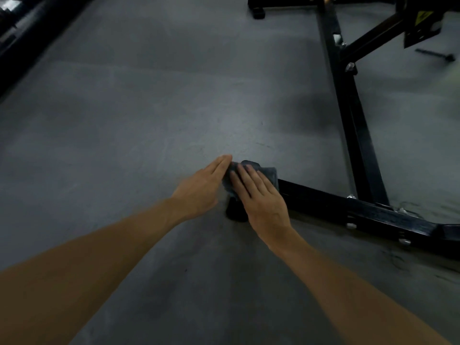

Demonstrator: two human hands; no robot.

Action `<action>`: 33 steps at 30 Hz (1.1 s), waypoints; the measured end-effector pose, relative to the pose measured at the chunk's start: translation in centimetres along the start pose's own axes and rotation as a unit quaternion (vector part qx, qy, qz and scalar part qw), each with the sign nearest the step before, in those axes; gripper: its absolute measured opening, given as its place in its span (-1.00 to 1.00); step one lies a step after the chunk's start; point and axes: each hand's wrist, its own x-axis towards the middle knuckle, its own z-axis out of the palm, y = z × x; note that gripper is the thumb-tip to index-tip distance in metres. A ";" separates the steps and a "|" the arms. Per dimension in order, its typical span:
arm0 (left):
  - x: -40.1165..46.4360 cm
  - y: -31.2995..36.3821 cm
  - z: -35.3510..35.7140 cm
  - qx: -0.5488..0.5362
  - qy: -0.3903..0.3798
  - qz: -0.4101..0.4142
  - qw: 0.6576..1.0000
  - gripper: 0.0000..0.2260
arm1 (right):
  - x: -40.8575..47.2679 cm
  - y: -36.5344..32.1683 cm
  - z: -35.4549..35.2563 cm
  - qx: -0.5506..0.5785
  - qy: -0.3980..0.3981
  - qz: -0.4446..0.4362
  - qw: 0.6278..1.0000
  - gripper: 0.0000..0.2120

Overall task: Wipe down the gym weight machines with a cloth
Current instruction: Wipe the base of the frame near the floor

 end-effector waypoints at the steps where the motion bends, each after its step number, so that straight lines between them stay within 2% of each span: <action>1: 0.1 0.2 0.0 0.009 0.001 0.010 1.000 -0.20 | -1.2 0.8 -0.5 -0.002 0.005 0.015 1.000 -0.56; 4: 0.7 1.2 0.2 0.032 0.008 0.040 0.999 -0.22 | -5.9 4.0 -2.2 -0.015 0.018 0.067 0.998 -0.56; 7: 1.5 2.8 1.0 0.062 0.009 0.072 0.995 -0.34 | -9.3 6.5 -4.1 -0.023 0.021 0.124 0.992 -0.52; 10: 1.9 3.8 2.2 0.091 -0.010 0.040 0.995 -0.41 | -8.6 5.9 -4.5 -0.023 0.007 0.177 0.984 -0.53; 12: 1.7 4.2 2.8 0.116 -0.022 0.024 0.993 -0.35 | -5.8 4.5 -4.3 -0.018 -0.028 0.194 0.981 -0.46; 15: 1.2 4.2 3.4 0.173 -0.027 0.026 0.984 -0.31 | -0.3 1.6 -3.3 0.011 -0.103 0.145 0.984 -0.40; 18: 1.0 3.2 2.7 0.154 -0.017 -0.050 0.987 -0.36 | 4.8 0.3 -2.4 0.026 -0.174 0.078 0.981 -0.48; 21: 0.7 2.3 1.7 0.193 -0.030 -0.055 0.979 -0.37 | 6.6 0.7 -1.8 0.054 -0.226 0.053 0.971 -0.44; 26: 1.8 4.6 1.2 0.204 -0.026 -0.009 0.979 -0.35 | 3.0 2.5 -2.4 0.033 -0.188 0.089 0.978 -0.36; 30: 2.8 7.4 1.9 0.219 -0.044 0.046 0.974 -0.31 | -2.9 7.2 -3.5 -0.037 -0.116 0.117 0.986 -0.53; 33: 3.5 9.4 3.0 0.214 -0.087 0.071 0.970 -0.35 | -7.7 11.2 -4.6 -0.056 -0.070 0.115 0.989 -0.52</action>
